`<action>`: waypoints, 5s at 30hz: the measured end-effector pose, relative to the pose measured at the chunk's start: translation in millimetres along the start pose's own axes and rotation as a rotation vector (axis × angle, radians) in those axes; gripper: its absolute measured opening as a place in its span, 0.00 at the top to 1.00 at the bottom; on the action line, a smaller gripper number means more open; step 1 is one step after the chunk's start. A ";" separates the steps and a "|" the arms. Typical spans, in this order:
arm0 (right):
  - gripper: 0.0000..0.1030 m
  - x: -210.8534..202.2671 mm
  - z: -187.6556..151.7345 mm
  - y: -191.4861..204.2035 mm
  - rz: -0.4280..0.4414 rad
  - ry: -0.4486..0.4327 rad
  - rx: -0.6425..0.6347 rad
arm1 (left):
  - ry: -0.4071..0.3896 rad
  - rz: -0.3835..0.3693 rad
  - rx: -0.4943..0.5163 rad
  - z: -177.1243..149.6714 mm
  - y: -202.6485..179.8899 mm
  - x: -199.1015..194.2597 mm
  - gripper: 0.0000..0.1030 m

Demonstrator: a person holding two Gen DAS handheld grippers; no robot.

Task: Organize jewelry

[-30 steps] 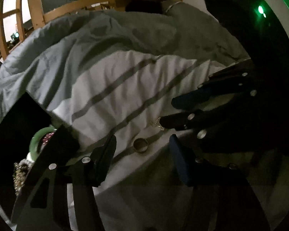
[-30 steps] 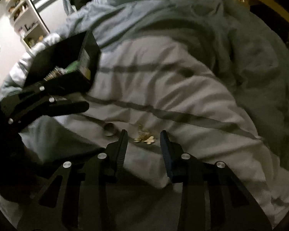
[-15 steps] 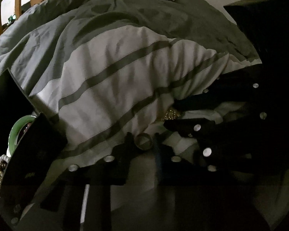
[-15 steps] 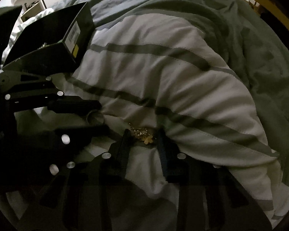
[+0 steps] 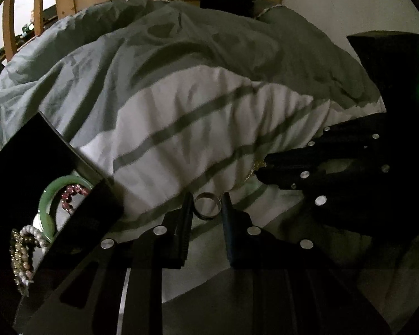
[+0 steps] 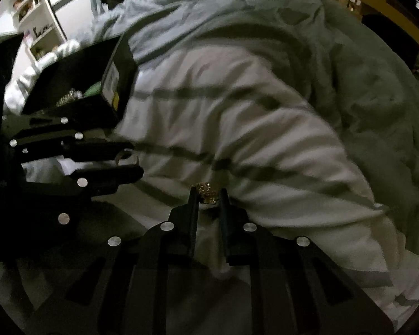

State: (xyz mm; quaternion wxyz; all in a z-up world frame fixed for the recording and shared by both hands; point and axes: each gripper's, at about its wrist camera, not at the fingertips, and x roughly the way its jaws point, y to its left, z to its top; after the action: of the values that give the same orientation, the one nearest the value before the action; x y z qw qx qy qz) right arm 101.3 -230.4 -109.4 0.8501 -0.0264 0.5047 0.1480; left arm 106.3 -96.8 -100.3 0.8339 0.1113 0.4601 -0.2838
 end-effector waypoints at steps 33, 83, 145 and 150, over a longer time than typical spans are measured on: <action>0.85 -77.3 16.6 40.5 -0.125 -0.063 -0.018 | -0.060 0.144 -0.049 -8.3 11.8 -100.3 0.81; 0.85 -58.0 139.1 156.9 0.033 -0.051 -0.097 | -0.078 0.223 -0.319 -26.8 136.0 -153.6 0.81; 0.04 -110.6 17.6 166.3 -0.032 -0.065 0.053 | -0.036 0.445 -0.324 -107.9 79.2 -225.4 0.08; 0.04 -102.4 8.4 167.3 -0.039 -0.052 0.055 | -0.046 0.446 -0.325 -110.1 78.4 -219.3 0.08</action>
State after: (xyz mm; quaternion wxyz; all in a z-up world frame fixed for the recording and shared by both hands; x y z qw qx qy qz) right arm 16.1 -92.1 0.9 0.8661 -0.0091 0.4856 0.1181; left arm -17.2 97.5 15.1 0.8930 0.0683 0.4445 -0.0182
